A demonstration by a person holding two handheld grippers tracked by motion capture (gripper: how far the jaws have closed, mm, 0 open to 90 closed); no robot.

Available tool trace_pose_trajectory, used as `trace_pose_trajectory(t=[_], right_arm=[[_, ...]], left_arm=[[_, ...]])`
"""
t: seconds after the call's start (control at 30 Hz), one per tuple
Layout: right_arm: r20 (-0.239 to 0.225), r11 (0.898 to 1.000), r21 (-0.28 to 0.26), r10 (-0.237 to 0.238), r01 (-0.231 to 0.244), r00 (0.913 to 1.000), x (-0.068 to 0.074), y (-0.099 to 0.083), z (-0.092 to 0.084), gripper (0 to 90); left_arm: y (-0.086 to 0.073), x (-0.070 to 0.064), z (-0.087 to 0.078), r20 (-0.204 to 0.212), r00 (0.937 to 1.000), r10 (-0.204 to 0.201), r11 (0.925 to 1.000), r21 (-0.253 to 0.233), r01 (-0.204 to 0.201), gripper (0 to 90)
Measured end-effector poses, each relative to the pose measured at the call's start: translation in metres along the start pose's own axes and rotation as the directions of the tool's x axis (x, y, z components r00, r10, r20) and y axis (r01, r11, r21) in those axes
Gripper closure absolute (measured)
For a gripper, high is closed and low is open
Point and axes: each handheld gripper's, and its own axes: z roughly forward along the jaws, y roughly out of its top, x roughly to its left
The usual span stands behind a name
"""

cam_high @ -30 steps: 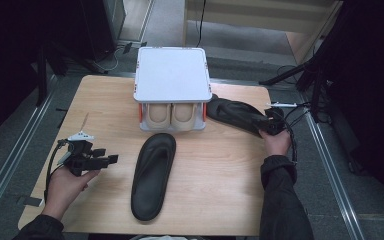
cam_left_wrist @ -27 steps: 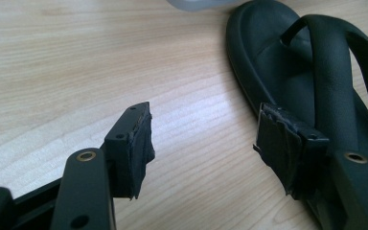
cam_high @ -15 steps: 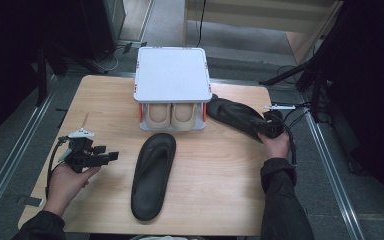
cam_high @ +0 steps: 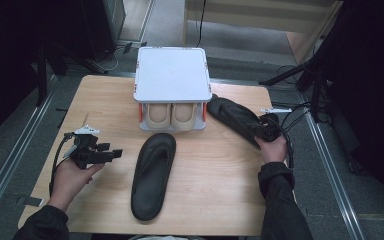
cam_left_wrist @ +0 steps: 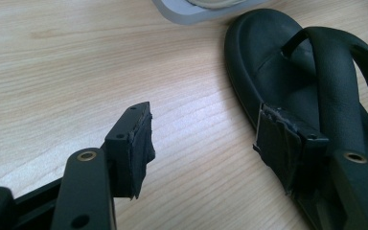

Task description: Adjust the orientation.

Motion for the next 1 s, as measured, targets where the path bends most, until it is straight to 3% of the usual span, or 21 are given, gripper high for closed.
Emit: trace_pose_trajectory(t=[0.23,1.0], right_arm=[[-0.015,1.0,0.008,-0.029,0.029,0.9995,0.013,-0.002,0.0,90.0],[-0.052,0.998,0.031,-0.053,0.055,0.9972,0.046,-0.002,0.01,90.0]], left_arm=[[0.001,0.001,0.002,0.005,1.0,-0.006,0.9999,-0.014,0.006,38.0],[0.004,0.002,0.004,0.0,1.0,-0.008,1.0,0.003,0.008,38.0]])
